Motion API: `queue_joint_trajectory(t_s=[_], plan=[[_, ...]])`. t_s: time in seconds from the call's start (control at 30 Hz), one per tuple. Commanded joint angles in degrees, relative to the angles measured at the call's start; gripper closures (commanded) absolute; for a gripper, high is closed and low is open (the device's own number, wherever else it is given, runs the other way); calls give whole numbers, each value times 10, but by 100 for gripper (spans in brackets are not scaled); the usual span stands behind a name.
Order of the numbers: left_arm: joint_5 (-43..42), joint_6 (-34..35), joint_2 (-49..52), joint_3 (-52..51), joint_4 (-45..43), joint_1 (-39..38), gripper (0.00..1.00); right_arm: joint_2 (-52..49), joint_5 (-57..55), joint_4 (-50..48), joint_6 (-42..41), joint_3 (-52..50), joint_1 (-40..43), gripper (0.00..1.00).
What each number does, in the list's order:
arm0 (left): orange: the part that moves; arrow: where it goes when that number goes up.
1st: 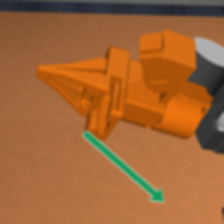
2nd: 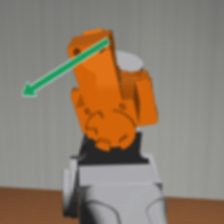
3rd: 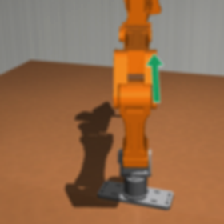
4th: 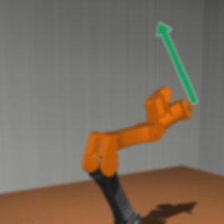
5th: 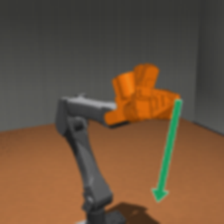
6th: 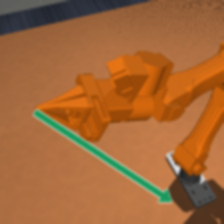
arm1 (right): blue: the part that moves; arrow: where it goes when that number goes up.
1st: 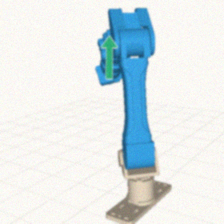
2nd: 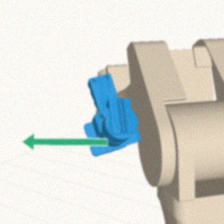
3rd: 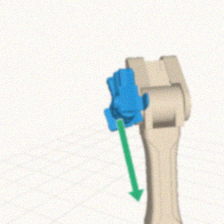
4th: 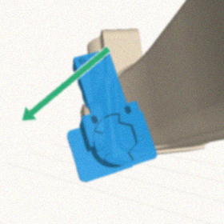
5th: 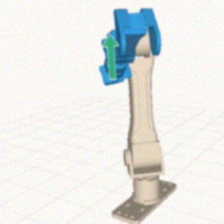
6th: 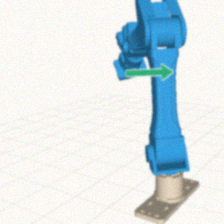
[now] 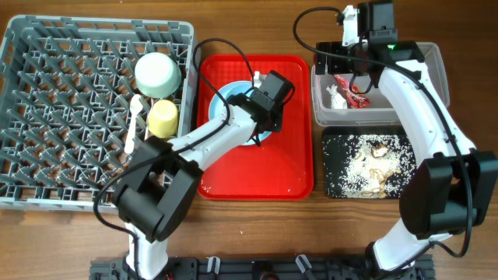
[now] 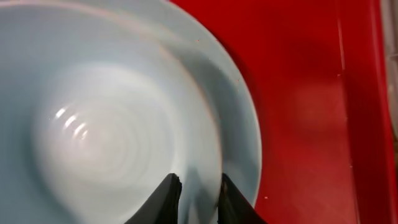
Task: Sort waste into correct bins and load items into the dishwasher rack
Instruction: 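Lift the blue bowl off the blue plate with the left gripper, then carry the blue bowl to the dish rack and lower it in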
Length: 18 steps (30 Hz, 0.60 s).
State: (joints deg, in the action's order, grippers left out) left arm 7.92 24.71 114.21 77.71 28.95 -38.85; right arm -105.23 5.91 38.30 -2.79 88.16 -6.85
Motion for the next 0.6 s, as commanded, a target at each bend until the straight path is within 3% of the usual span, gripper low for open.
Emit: queue_joint_trajectory(t_s=[0.0, 0.07, 0.33, 0.57], plan=[[16, -5, 14, -3, 2, 1, 89, -4, -5, -1, -3, 2, -2, 0], [33, -5, 14, -3, 2, 1, 96, -4, -5, -1, -3, 2, -2, 0], [52, -15, -35, -2, 4, 5, 96, -4, -5, -1, -3, 2, -2, 0], [-147, -52, -181, 10, 17, 94, 96, -4, -5, -1, -3, 2, -2, 0]])
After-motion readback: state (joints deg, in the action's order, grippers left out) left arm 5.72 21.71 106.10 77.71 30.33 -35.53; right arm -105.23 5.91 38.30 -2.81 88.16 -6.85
